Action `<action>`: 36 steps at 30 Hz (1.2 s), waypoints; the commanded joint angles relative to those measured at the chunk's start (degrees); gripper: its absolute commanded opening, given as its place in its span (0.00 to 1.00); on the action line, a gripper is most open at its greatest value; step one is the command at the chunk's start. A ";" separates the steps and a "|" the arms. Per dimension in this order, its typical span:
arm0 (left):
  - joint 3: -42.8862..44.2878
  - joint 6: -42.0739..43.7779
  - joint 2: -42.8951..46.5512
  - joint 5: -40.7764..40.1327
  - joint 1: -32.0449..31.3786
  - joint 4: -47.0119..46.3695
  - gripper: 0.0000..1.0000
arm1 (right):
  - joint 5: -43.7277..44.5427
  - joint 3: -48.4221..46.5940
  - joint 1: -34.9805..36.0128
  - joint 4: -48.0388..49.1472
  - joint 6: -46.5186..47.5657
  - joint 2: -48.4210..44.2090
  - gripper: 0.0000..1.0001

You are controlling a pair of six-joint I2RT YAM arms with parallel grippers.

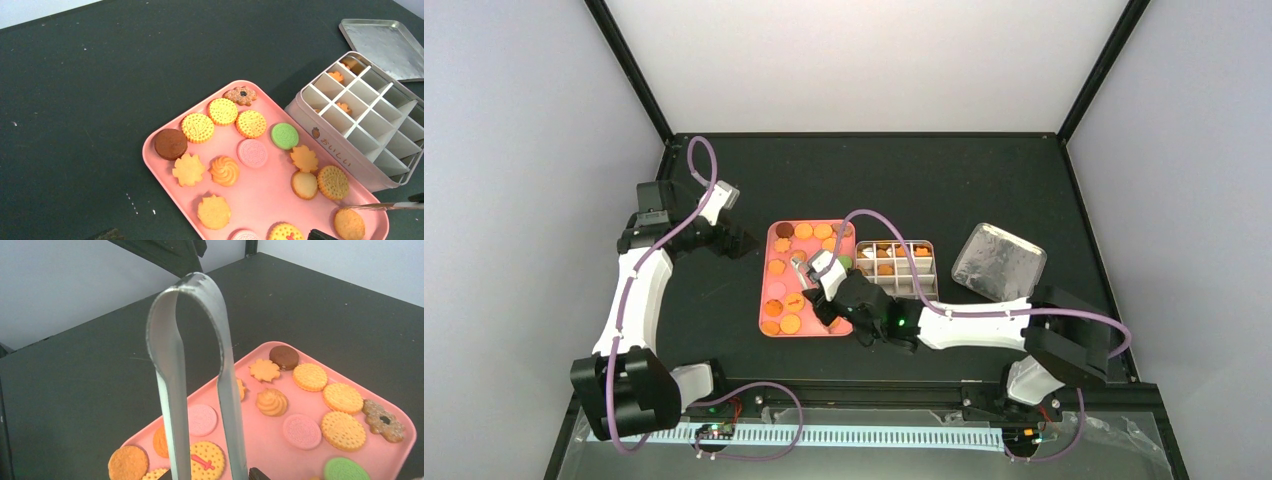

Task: Pack the cookies
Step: Pick up the fake cookies from the plate.

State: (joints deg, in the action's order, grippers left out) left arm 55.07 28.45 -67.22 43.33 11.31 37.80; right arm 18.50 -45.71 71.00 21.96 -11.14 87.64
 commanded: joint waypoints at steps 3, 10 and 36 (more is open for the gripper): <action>2.07 1.50 1.12 0.79 0.57 1.49 0.99 | -0.96 -1.31 0.18 3.40 -0.15 1.31 0.34; 2.04 1.05 0.77 1.46 0.57 1.19 0.99 | 1.65 1.49 0.70 3.46 0.12 -0.93 0.26; 2.42 0.74 2.20 2.75 0.58 0.98 0.99 | 12.86 5.37 -12.68 -2.26 8.91 -23.01 0.18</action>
State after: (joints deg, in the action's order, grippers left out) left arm 55.07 28.51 -66.78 43.81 11.31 38.04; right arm 27.31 -43.29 62.24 20.38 -2.61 69.28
